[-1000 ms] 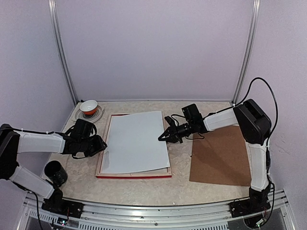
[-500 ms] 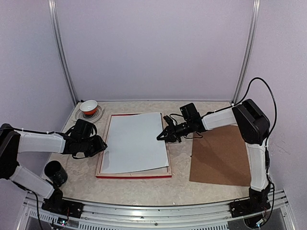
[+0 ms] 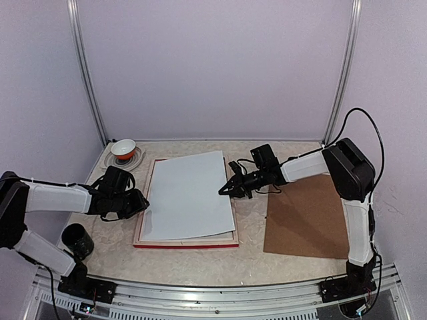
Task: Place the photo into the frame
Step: Place the photo on the mat board.
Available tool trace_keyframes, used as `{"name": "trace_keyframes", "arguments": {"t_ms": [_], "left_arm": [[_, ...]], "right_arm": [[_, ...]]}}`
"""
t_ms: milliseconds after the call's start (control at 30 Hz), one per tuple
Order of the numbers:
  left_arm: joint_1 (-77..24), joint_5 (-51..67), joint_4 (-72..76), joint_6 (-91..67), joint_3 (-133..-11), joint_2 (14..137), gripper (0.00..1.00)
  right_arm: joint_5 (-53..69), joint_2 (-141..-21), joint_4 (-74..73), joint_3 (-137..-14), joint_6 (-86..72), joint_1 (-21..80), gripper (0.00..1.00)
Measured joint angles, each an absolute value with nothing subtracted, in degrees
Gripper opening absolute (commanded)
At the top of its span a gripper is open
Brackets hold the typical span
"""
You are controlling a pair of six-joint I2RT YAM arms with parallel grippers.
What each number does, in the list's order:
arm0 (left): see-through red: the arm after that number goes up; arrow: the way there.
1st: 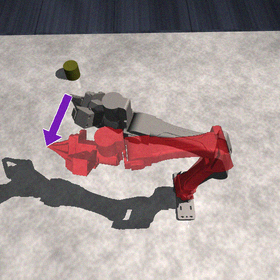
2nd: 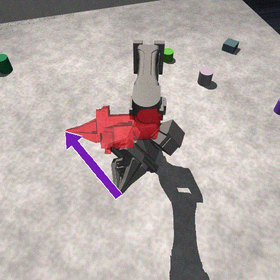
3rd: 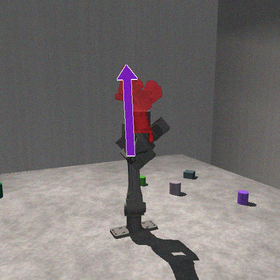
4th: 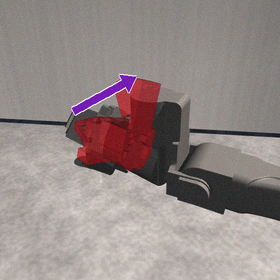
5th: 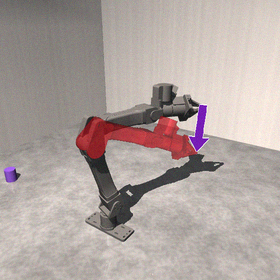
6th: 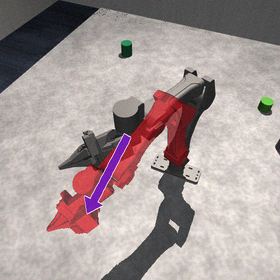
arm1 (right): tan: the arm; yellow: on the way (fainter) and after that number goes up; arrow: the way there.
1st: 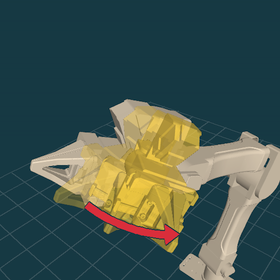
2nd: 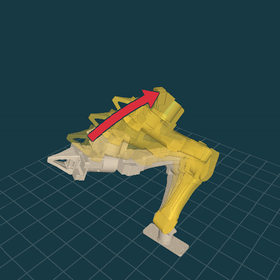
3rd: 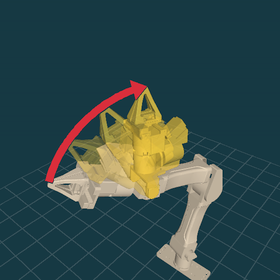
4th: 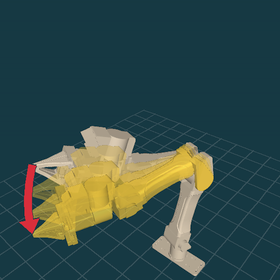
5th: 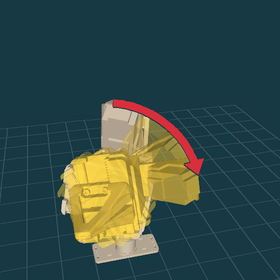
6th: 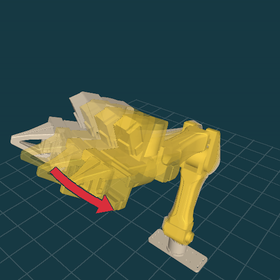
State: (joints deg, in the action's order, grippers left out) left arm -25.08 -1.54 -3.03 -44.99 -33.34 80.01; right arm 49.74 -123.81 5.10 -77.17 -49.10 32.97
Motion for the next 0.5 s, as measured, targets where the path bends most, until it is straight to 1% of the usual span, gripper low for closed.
{"name": "trace_keyframes", "arguments": {"t_ms": [300,500], "left_arm": [[-25.08,-1.54,-2.92,-45.04,-32.8,79.99,0.43],[-25.08,-1.5,-2.57,-45.19,-32.71,79.99,0.44]], "right_arm": [[48.95,-123.92,5.96,-76.97,-50.87,33.36,0.03],[48.9,-124.42,6.07,-76.97,-51.83,33.98,0.1]]}}
